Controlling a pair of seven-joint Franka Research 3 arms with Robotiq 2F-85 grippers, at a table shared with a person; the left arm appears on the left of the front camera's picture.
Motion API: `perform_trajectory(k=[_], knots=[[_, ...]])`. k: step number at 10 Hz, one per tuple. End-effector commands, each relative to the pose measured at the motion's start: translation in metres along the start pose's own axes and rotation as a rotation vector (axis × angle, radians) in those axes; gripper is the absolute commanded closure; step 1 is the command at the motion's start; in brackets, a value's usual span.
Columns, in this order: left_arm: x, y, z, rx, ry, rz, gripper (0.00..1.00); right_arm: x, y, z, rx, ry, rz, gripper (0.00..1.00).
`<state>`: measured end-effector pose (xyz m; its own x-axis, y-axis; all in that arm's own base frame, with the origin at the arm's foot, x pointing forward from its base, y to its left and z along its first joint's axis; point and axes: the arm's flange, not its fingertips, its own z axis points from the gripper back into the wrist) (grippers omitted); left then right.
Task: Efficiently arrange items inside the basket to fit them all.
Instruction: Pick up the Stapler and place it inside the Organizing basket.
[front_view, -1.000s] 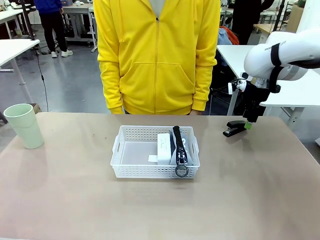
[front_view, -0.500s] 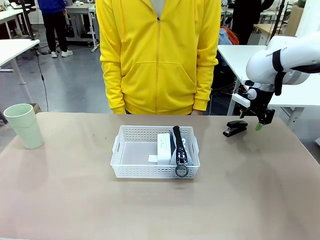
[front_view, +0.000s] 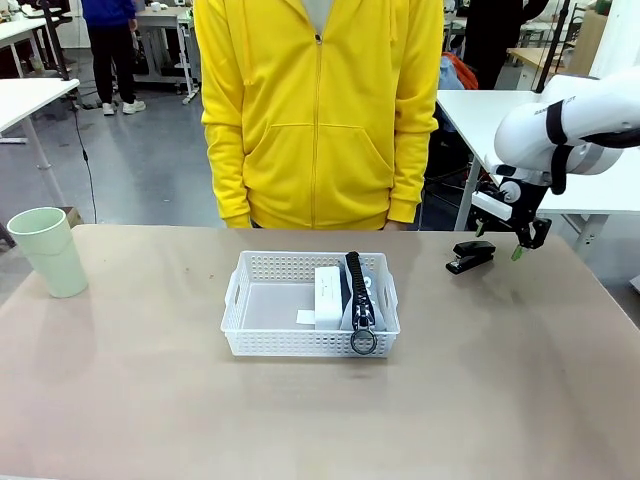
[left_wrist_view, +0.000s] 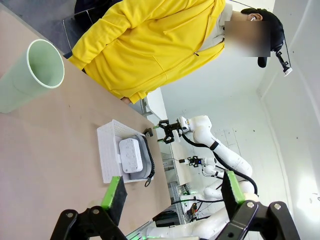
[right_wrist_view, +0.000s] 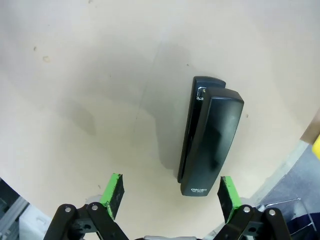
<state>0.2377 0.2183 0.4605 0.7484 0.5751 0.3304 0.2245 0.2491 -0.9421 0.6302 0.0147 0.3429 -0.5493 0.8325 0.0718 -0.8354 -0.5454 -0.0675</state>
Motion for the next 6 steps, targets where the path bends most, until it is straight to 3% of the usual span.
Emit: perform_trajectory(k=[1,3,6], knots=[[0.001,-0.002,-0.001,-0.025,-0.012,-0.015,0.0,-0.001,0.0,0.0,-0.003,0.0,0.035,0.0],[0.001,-0.002,-0.001,-0.025,-0.012,-0.015,0.0,0.001,-0.007,0.004,-0.095,-0.049,-0.012,0.0],[0.001,-0.002,-0.001,-0.025,-0.012,-0.015,0.0,0.007,-0.025,0.011,-0.077,-0.077,-0.022,0.0]])
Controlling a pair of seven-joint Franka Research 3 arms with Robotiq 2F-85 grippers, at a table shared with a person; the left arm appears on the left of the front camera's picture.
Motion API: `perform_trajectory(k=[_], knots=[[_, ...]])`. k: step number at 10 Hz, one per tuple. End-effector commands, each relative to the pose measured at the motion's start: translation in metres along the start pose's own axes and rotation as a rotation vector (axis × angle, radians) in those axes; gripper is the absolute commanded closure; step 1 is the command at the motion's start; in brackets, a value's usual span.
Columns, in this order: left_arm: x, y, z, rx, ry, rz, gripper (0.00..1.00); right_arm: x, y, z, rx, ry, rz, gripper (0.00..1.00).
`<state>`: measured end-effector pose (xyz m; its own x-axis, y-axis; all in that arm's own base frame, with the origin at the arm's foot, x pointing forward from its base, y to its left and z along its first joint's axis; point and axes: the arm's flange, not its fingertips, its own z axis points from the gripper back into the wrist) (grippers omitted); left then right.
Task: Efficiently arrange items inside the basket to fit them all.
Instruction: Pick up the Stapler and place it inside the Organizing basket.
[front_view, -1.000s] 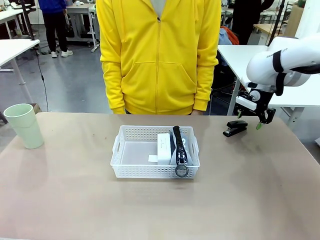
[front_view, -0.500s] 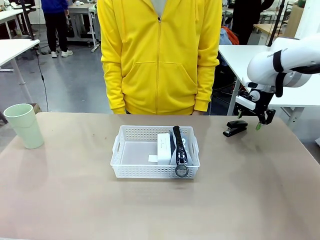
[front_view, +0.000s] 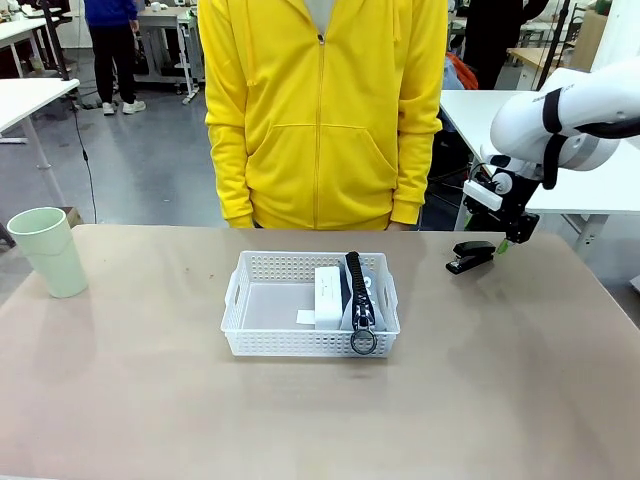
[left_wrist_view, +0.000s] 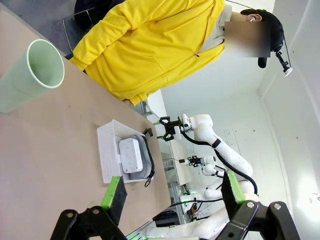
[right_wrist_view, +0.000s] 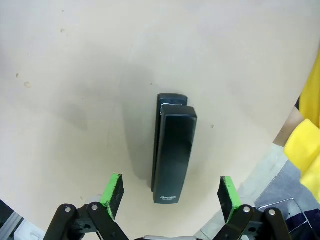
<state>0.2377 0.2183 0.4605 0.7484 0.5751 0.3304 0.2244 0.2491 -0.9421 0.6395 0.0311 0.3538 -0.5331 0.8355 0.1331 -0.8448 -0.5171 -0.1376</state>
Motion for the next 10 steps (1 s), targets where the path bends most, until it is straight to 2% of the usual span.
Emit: perform_trajectory(k=[1,4,7,10], knots=[[0.001,-0.002,-0.001,-0.025,-0.012,-0.015,0.0,0.0,-0.011,0.001,0.003,-0.006,-0.012,0.0],[0.001,-0.002,-0.001,-0.025,-0.012,-0.015,0.0,-0.003,-0.025,-0.017,0.064,-0.015,-0.002,0.0],[0.001,-0.002,-0.001,-0.025,-0.012,-0.015,0.0,-0.004,-0.029,-0.047,0.176,-0.033,-0.034,0.0],[0.001,-0.002,-0.001,-0.025,-0.012,-0.015,0.0,-0.003,-0.026,-0.053,0.233,-0.03,-0.042,0.0]])
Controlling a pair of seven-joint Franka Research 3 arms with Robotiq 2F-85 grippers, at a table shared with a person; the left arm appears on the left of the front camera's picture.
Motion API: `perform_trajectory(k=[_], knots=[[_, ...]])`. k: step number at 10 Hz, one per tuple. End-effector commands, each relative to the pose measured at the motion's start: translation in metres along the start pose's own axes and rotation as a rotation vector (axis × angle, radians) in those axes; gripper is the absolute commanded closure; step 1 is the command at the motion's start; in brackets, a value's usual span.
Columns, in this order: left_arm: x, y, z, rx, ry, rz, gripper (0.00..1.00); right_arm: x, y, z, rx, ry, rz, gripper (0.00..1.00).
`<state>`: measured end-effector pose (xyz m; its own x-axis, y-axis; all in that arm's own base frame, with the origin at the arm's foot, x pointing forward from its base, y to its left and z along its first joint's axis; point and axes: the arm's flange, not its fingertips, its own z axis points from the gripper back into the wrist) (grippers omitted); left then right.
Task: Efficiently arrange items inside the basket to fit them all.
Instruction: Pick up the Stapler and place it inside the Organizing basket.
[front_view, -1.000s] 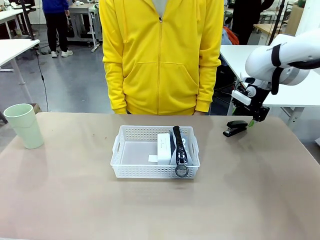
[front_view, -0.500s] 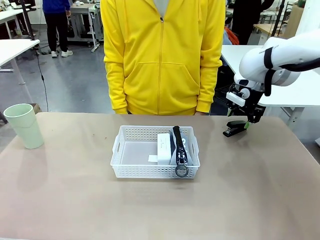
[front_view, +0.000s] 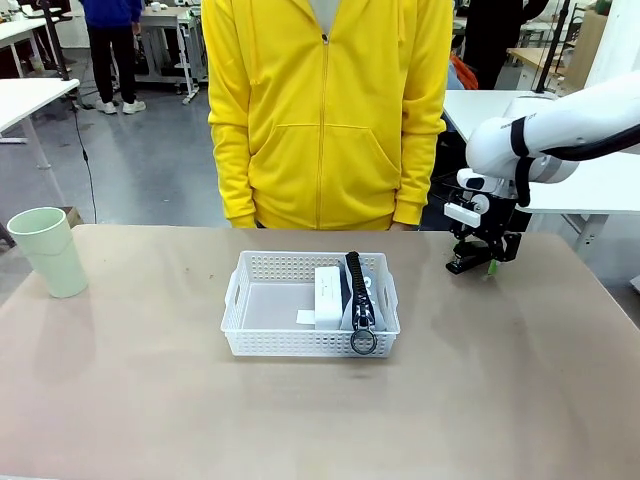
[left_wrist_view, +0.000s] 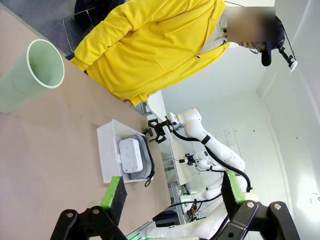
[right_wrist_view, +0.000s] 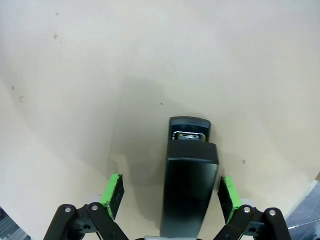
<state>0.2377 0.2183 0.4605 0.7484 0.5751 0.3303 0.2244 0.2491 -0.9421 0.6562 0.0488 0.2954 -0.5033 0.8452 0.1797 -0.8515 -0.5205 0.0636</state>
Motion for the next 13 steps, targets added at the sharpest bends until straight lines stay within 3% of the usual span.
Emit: perform_trajectory(k=[1,3,4,5,6,7,9,10,12,13], knots=[[0.0015,-0.002,-0.0005,-0.025,-0.012,-0.015,0.0,-0.001,-0.0097,0.0097,0.039,0.015,-0.005,0.0],[0.0015,-0.002,-0.0005,-0.025,-0.012,-0.015,0.0,-0.0014,-0.0108,0.0086,0.043,0.012,0.006,0.0],[0.0015,-0.002,-0.0005,-0.025,-0.012,-0.015,0.0,-0.0017,-0.0118,0.0079,0.046,0.02,-0.008,0.08],[0.0015,-0.002,-0.0005,-0.025,-0.012,-0.015,0.0,-0.0006,-0.0124,0.0082,0.05,0.043,-0.03,0.55],[0.0015,-0.002,-0.0005,-0.025,-0.012,-0.015,0.0,0.0004,-0.0133,0.0087,0.065,0.045,-0.026,0.64],[0.0015,-0.002,-0.0005,-0.025,-0.012,-0.015,0.0,0.0008,-0.0139,0.0082,0.067,0.045,-0.022,1.0],[0.0015,-0.002,-0.0005,-0.025,-0.012,-0.015,0.0,0.0008,-0.0156,0.0063,0.077,0.052,-0.009,1.0],[0.0015,-0.002,-0.0005,-0.025,-0.012,-0.015,0.0,0.001,-0.0161,0.0062,0.079,0.053,-0.008,0.83],[0.0015,-0.002,-0.0005,-0.025,-0.012,-0.015,0.0,0.0015,-0.0168,0.0059,0.081,0.057,-0.001,1.0],[0.0015,-0.002,-0.0005,-0.025,-0.012,-0.015,0.0,0.0017,-0.017,0.0054,0.083,0.058,0.0,1.0]])
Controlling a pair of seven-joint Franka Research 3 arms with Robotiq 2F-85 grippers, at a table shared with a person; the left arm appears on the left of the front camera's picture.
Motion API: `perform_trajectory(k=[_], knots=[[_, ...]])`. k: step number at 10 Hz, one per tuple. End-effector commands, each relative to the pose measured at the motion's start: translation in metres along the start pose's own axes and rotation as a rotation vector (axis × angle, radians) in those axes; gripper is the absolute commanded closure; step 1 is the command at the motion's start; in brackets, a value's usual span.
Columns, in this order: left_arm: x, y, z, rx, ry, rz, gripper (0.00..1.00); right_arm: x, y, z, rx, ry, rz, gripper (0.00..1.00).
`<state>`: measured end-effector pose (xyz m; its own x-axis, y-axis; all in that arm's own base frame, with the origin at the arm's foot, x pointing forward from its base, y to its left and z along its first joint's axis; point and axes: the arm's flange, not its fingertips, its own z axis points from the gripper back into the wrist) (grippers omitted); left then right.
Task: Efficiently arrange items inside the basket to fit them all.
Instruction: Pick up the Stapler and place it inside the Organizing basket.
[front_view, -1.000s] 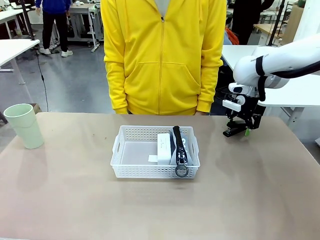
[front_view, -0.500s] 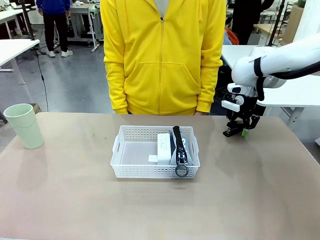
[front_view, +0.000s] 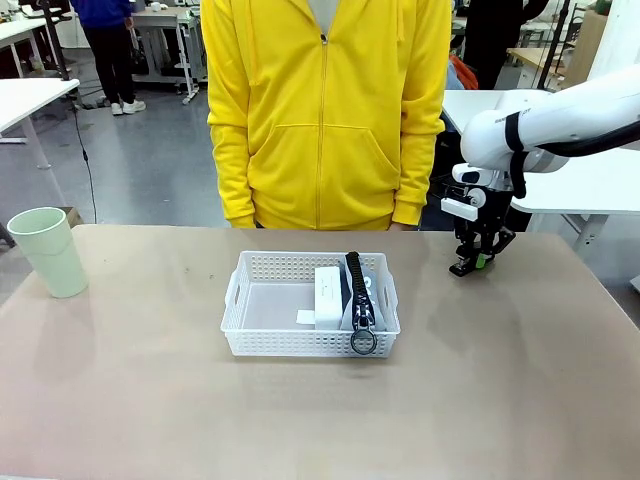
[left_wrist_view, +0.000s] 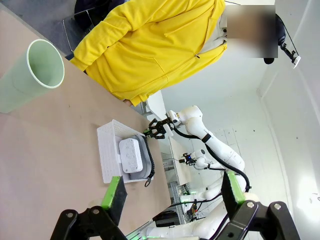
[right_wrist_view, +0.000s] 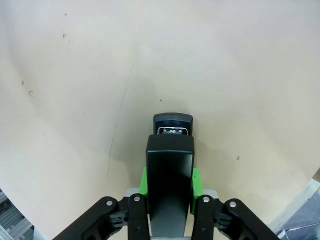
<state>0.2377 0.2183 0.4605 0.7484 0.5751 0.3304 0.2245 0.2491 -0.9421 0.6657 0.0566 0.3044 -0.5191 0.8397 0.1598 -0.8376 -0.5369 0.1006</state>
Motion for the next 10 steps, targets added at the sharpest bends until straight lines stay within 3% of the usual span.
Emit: perform_trajectory(k=[1,4,5,6,7,10], knots=[[0.001,-0.002,-0.001,-0.025,-0.012,-0.015,0.0,-0.002,-0.006,-0.004,0.045,0.035,-0.013,1.0],[0.001,-0.002,-0.001,-0.025,-0.012,-0.015,0.0,0.003,0.002,0.003,0.025,0.017,-0.013,1.0],[0.001,-0.002,-0.001,-0.025,-0.012,-0.015,0.0,0.008,0.012,0.013,0.009,-0.063,-0.018,1.0],[0.001,-0.002,-0.001,-0.025,-0.012,-0.015,0.0,0.019,0.024,0.029,-0.025,-0.135,-0.088,1.0],[0.001,-0.002,-0.001,-0.025,-0.012,-0.015,0.0,0.03,0.031,0.044,-0.138,-0.232,-0.261,1.0],[0.001,-0.002,-0.001,-0.025,-0.012,-0.015,0.0,0.085,0.076,0.059,-0.139,-0.256,-0.555,1.0]])
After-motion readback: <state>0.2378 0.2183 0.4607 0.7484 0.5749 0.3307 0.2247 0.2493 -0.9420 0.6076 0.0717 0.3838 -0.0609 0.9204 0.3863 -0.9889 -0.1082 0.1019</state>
